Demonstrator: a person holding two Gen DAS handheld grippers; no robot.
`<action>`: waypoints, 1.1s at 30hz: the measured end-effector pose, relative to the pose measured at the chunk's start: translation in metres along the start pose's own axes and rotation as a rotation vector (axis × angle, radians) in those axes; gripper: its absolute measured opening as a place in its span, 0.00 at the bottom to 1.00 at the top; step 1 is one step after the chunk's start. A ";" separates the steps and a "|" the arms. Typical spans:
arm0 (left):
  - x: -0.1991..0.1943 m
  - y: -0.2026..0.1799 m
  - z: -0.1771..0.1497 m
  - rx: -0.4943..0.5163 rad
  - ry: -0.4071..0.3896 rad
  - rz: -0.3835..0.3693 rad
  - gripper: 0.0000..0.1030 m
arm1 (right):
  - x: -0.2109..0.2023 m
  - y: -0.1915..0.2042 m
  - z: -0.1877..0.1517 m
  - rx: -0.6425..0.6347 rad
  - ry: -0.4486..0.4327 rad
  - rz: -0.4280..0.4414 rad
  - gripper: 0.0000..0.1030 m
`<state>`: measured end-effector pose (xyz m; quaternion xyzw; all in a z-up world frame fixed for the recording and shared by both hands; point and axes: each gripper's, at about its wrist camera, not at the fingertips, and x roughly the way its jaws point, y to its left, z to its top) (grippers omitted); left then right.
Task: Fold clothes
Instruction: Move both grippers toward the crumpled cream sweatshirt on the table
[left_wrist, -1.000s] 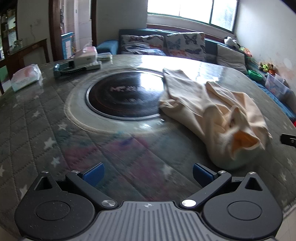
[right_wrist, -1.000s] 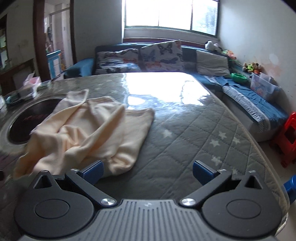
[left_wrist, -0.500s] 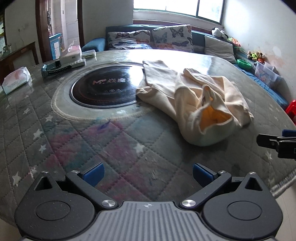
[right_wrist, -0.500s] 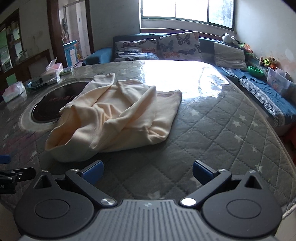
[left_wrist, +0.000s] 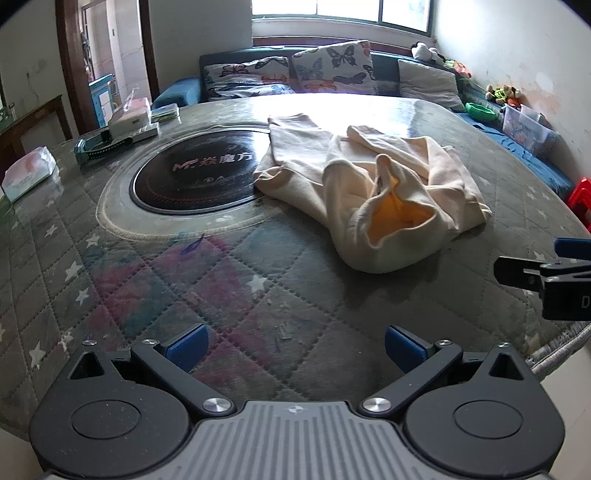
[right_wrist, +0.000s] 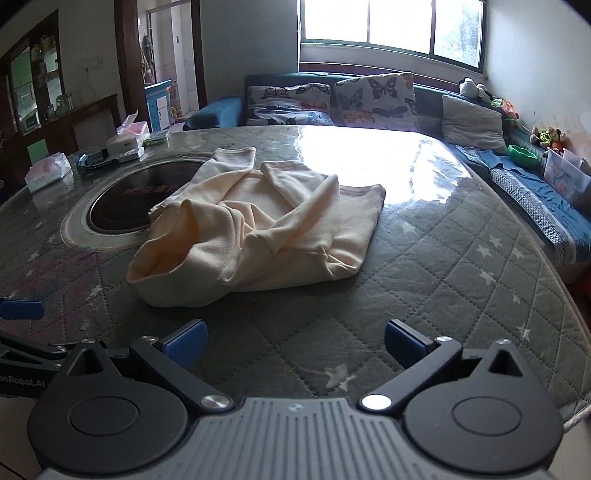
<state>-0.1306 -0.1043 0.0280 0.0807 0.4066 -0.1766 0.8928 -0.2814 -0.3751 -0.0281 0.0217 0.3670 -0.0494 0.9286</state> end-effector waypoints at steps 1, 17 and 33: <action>0.000 -0.001 0.000 0.004 0.000 -0.001 1.00 | -0.001 0.000 0.000 -0.001 -0.002 0.001 1.00; 0.007 -0.010 0.016 0.040 0.007 -0.012 1.00 | 0.008 0.004 0.009 -0.020 -0.001 0.021 1.00; 0.012 -0.001 0.035 0.022 0.022 -0.027 1.00 | 0.018 0.008 0.025 -0.048 0.001 0.033 1.00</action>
